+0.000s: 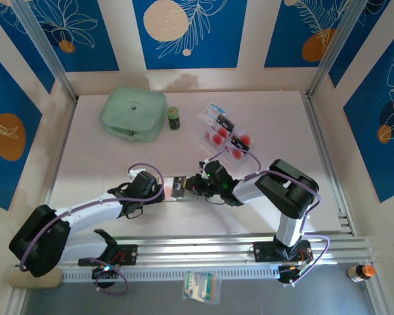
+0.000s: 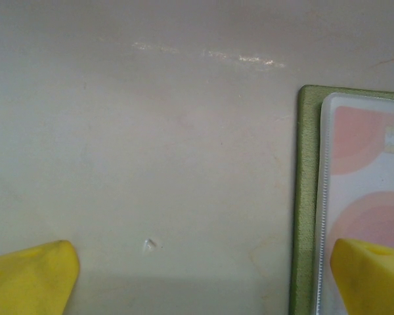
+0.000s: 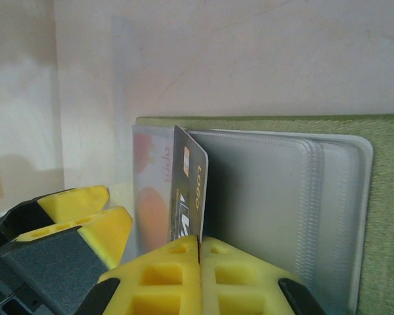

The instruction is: Put the credit cards into the card holder

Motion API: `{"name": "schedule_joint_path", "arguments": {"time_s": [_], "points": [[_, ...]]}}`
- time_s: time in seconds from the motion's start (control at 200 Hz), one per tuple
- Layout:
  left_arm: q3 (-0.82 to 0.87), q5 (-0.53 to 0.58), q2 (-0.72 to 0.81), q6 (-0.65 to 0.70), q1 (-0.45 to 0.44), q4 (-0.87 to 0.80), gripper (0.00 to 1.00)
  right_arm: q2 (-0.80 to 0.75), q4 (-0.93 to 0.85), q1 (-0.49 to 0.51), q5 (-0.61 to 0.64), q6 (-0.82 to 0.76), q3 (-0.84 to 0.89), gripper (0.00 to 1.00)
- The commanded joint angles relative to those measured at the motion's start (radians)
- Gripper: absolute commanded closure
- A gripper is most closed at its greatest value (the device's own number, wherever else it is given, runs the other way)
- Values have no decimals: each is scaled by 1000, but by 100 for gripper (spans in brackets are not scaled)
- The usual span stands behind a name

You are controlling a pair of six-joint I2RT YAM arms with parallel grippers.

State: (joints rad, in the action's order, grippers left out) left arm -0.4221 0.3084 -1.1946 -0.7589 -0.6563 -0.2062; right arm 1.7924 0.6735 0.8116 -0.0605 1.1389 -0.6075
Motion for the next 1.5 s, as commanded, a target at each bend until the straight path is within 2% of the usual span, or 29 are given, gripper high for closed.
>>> {"name": "schedule_joint_path", "arguments": {"time_s": [0.0, 0.48, 1.495], "points": [[-4, 5, -20, -14, 9, -36, 0, -3, -120, 8, 2, 13, -13, 100], [-4, 2, -34, -14, 9, -22, 0, -59, -282, 12, 18, -10, -54, 100], [-1, -1, -42, -14, 9, -7, 0, 66, -425, 11, -116, -47, -213, 100]]}}
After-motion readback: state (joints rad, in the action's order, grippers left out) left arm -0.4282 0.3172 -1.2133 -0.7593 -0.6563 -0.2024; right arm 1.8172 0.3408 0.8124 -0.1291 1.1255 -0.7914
